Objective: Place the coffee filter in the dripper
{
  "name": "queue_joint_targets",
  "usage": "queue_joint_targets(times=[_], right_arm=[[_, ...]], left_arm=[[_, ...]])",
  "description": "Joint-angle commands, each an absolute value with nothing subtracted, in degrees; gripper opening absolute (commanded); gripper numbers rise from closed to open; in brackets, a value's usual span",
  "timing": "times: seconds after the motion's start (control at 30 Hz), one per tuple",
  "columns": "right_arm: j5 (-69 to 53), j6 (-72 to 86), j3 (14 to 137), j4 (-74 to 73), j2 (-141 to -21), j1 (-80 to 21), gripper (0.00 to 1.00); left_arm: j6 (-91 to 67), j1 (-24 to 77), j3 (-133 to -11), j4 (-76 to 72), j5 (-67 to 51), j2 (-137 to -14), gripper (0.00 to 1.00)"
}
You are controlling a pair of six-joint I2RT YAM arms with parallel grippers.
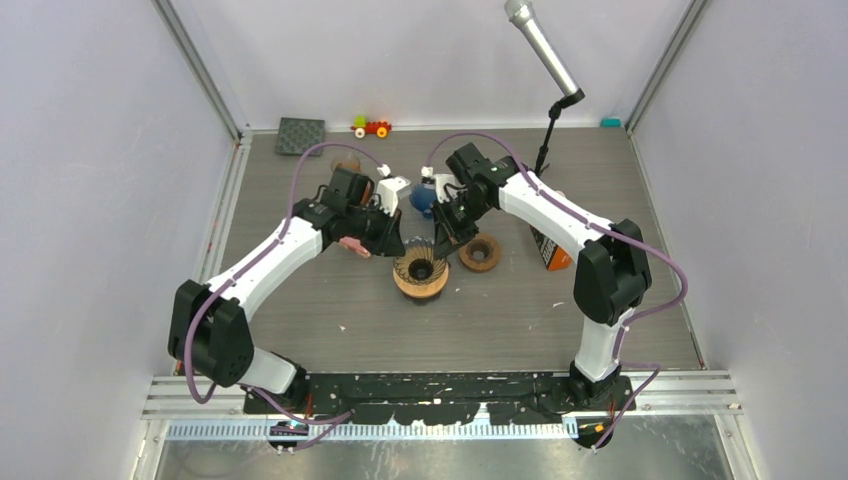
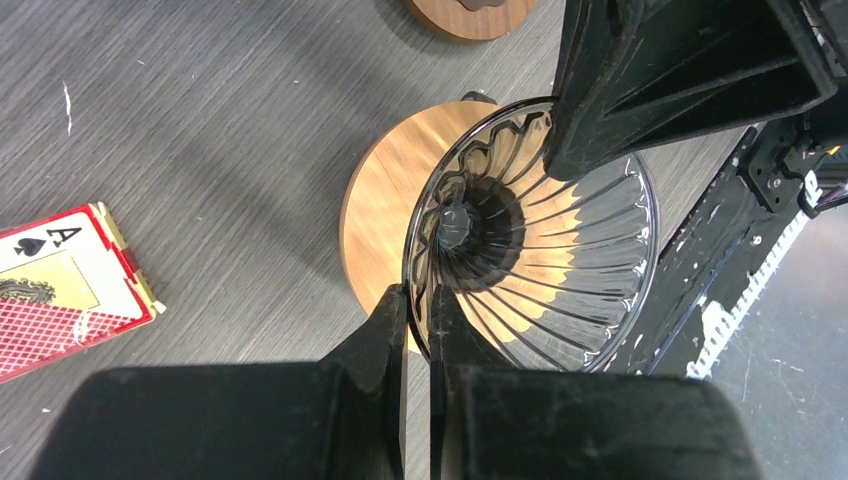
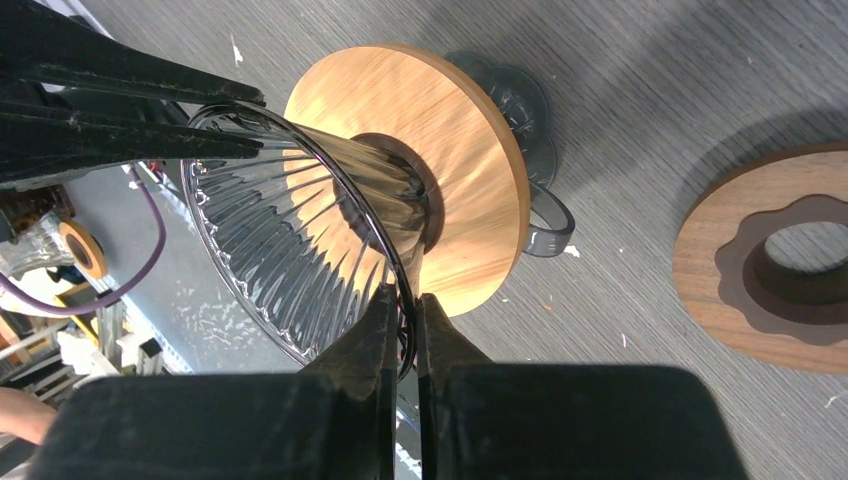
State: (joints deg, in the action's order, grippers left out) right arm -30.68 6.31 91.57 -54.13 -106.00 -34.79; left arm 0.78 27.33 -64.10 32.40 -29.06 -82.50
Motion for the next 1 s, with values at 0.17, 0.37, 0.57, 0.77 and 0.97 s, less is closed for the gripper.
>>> queue_joint_targets(times=[0.17, 0.37, 0.57, 0.77, 0.97], right_arm=[[-22.9, -1.8, 96.0, -53.8, -108.7, -35.4, 0.21], [-23.0, -1.4, 96.8, -53.8, -108.1, -35.3, 0.32], [-23.1, -0.9, 98.1, -53.8, -106.8, -35.0, 0.43], [-24.4, -0.6, 99.3, -54.4, -105.4, -34.0, 0.46], [-25.6, -0.5, 99.6, -54.3, -102.1, -32.2, 0.6]], left_arm=[[8.4, 29.5, -66.1, 40.3, -24.0, -86.3, 0.13], [8.5, 29.6, -67.3, 40.8, -23.6, -85.5, 0.23], [8.6, 29.5, -69.3, 41.5, -22.9, -84.4, 0.4], [8.6, 29.5, -72.1, 41.5, -22.2, -82.5, 0.49], [7.2, 29.5, -73.5, 39.3, -21.9, -81.0, 0.67]])
